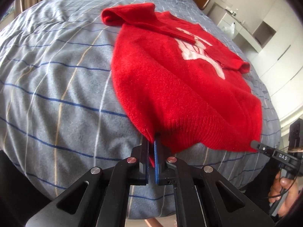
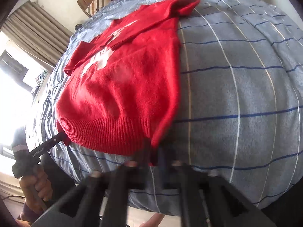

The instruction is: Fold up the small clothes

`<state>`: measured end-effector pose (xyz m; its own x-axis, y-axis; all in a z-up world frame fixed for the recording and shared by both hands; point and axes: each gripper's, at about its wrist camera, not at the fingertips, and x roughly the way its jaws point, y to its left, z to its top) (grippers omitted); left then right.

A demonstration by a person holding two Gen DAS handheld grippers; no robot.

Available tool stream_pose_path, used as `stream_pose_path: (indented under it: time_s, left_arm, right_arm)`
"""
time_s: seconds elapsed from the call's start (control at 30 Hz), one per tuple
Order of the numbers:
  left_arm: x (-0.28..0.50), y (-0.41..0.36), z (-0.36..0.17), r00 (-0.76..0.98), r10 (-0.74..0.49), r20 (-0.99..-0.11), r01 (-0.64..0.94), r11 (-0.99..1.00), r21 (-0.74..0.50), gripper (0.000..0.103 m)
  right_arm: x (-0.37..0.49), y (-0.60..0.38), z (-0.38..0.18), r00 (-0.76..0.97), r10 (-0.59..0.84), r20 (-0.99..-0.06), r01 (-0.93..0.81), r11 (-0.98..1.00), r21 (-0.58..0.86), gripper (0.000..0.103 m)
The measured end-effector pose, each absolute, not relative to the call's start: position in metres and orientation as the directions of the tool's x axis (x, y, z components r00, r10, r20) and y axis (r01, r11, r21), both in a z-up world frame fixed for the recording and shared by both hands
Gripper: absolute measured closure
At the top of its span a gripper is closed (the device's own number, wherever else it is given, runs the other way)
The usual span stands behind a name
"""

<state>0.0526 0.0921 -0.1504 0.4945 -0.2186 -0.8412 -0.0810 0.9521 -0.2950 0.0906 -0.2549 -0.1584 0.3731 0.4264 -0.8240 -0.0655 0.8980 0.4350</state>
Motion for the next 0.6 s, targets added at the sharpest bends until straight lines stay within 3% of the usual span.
stream_pose_path:
  time_s: [0.23, 0.33, 0.6]
  left_arm:
    - [0.025, 0.119, -0.121, 0.468, -0.132, -0.874, -0.058, 0.982, -0.18, 0.102]
    - [0.026, 0.108, -0.135, 0.444, -0.039, -0.895, -0.045, 0.997, -0.066, 0.102]
    - [0.047, 0.096, -0.184, 0.394, 0.081, -0.915, -0.122, 0.992, 0.036, 0.101]
  right_arm:
    - [0.067, -0.267, -0.131, 0.362, 0.439, -0.822, -0.074, 0.893, 0.444, 0.099]
    - [0.065, -0.258, -0.142, 0.324, 0.412, -0.852, -0.07, 0.908, 0.413, 0.099]
    - [0.077, -0.252, -0.195, 0.317, 0.317, -0.894, -0.008, 0.943, 0.332, 0.099]
